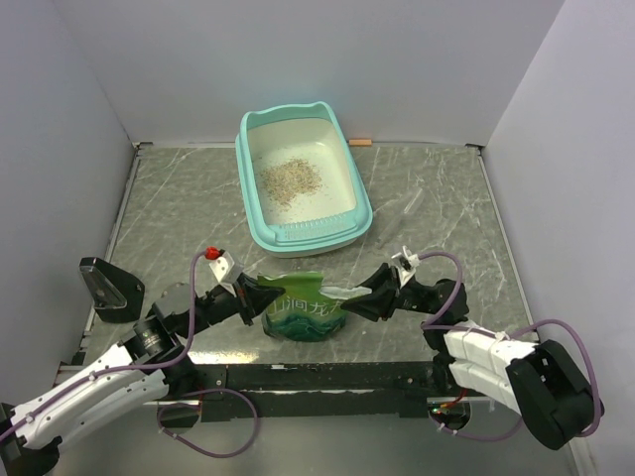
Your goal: Fill the litter box with clean litter
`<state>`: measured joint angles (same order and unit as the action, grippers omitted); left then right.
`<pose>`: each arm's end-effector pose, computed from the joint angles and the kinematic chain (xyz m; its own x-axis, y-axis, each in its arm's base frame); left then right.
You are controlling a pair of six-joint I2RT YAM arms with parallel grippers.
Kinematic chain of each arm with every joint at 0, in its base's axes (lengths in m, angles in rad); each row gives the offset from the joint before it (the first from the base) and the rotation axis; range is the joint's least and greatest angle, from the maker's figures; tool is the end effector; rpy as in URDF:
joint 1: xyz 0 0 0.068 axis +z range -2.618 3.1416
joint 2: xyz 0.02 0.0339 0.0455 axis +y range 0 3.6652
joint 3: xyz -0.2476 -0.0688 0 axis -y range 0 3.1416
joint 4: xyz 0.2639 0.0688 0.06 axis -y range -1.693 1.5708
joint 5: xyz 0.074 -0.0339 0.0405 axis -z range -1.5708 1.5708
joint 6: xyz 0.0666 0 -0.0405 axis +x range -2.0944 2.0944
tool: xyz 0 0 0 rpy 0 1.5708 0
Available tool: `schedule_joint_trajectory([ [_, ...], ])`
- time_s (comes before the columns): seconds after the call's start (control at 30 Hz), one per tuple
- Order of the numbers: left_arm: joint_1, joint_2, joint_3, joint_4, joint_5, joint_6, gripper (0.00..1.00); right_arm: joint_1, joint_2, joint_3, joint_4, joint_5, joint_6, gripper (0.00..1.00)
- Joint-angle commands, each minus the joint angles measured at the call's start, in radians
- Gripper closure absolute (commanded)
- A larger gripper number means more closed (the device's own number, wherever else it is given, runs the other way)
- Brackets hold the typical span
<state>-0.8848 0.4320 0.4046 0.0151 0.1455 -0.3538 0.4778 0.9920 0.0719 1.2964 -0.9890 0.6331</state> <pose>0.1195 -0.1612 0.2682 -0.3044 -0.1693 -0.9374 0.8016 0.4860 -0.3481 0.1476 0.1391 0.1878 -0.2947 0.2135 -0.9314 -0.9531 0.0054 0.3027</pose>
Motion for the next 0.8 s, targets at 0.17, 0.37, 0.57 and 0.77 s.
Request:
schedule_joint_trajectory([
  [0.17, 0.006, -0.001, 0.045, 0.069, 0.012, -0.031, 0.99, -0.001, -0.035, -0.006, 0.34, -0.027, 0.027, 0.69],
  [0.37, 0.004, 0.004, 0.045, 0.071, 0.02, -0.033, 0.99, -0.002, -0.039, -0.011, 0.34, -0.017, 0.025, 0.76],
  [0.57, 0.004, 0.008, 0.054, 0.056, 0.017, -0.046, 0.99, -0.008, -0.082, -0.007, 0.339, -0.004, 0.071, 0.97],
  [0.77, 0.004, 0.039, 0.149, -0.085, -0.003, -0.134, 0.99, -0.021, -0.157, 0.084, 0.008, -0.014, 0.212, 1.0],
])
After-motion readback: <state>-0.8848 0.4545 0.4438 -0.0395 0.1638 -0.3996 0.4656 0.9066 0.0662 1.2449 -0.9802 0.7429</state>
